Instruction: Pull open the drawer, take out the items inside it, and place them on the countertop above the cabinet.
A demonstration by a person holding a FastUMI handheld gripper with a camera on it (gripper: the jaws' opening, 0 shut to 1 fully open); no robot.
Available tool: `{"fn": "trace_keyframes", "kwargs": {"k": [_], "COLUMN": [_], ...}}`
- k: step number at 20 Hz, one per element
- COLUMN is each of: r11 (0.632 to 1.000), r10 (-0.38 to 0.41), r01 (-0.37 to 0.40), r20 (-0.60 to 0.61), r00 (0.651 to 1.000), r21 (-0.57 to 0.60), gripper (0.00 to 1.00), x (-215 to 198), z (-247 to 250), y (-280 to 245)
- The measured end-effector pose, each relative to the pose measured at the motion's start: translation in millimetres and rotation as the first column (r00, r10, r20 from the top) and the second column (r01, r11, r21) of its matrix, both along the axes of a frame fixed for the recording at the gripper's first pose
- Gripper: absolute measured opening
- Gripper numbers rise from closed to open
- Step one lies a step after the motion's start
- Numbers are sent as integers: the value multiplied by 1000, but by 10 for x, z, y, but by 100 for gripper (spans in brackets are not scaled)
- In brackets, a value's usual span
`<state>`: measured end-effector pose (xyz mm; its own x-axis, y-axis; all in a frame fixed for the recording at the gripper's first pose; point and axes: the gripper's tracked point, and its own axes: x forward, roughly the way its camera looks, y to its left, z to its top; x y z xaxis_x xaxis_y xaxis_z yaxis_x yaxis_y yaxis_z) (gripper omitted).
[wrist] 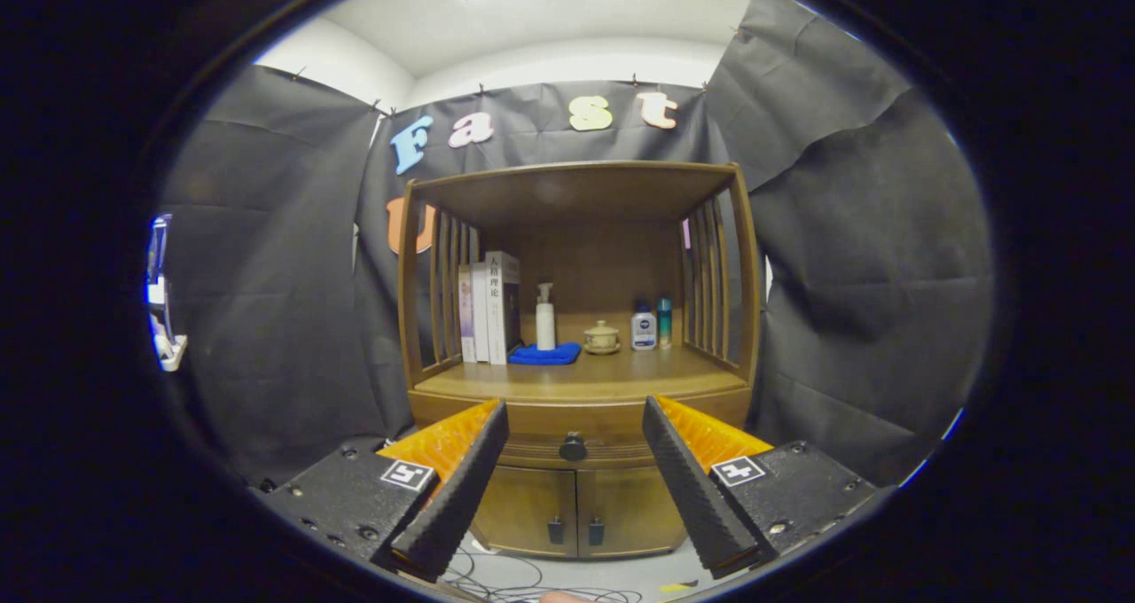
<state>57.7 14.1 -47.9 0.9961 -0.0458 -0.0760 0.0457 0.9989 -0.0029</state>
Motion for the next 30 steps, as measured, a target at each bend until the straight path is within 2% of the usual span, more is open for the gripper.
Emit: {"fn": "trace_keyframes", "kwargs": {"k": [5,16,19,23,25,30], "r11": [999,998,995,995,991,991], "r10": [-36,-55,-100,-104,-133,-135], "r01": [36,55,102,100,119,129], "r20": [-14,-179,-231,-274,-295,-313], "r00": [999,982,968,956,946,940], "r21": [-13,-5,-3,-29,-67,-42], "gripper": [99,98,96,83,77,53], "x": [360,1286,1498,1748,1875,2052], "z": [-220,-1124,-1377,-1653,-1782,-1861], "y": [23,-12,-120,-137,-202,-209]}}
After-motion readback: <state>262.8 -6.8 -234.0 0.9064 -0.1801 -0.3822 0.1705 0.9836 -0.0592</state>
